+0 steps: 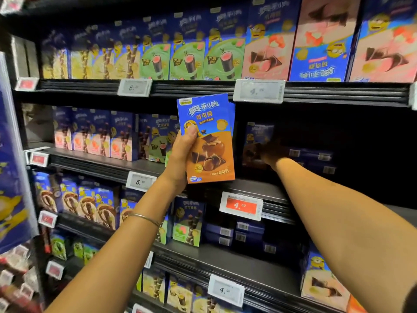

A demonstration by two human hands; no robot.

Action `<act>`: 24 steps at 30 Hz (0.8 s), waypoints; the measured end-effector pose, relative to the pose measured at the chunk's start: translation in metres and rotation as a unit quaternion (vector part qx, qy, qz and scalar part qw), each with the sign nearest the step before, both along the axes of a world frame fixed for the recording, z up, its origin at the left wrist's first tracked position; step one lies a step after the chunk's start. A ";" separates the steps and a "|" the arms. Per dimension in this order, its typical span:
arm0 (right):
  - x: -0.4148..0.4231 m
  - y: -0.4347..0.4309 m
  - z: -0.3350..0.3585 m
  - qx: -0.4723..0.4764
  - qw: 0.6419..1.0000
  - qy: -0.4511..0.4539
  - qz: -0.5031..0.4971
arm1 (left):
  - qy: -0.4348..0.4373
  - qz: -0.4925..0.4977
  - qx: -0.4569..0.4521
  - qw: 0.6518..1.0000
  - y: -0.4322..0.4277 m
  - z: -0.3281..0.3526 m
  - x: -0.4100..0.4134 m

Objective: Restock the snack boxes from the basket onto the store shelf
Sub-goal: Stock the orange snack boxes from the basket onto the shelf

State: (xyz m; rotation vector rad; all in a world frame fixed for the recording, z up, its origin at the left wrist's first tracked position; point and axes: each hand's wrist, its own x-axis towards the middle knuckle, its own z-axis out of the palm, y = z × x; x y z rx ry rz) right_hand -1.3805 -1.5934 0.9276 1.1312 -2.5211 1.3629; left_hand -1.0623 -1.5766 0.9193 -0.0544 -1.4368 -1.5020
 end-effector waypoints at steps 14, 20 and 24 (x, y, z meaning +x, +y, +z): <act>0.007 -0.005 0.001 -0.020 0.998 -0.059 0.008 | -0.057 0.017 0.011 0.998 0.000 -0.006 -0.001; 0.037 0.033 0.021 -0.073 0.995 -0.068 0.014 | -0.047 0.018 0.051 0.997 -0.007 -0.007 -0.006; 0.115 0.083 0.042 -0.182 0.964 -0.162 0.108 | -0.051 0.023 0.060 0.997 -0.004 -0.004 -0.009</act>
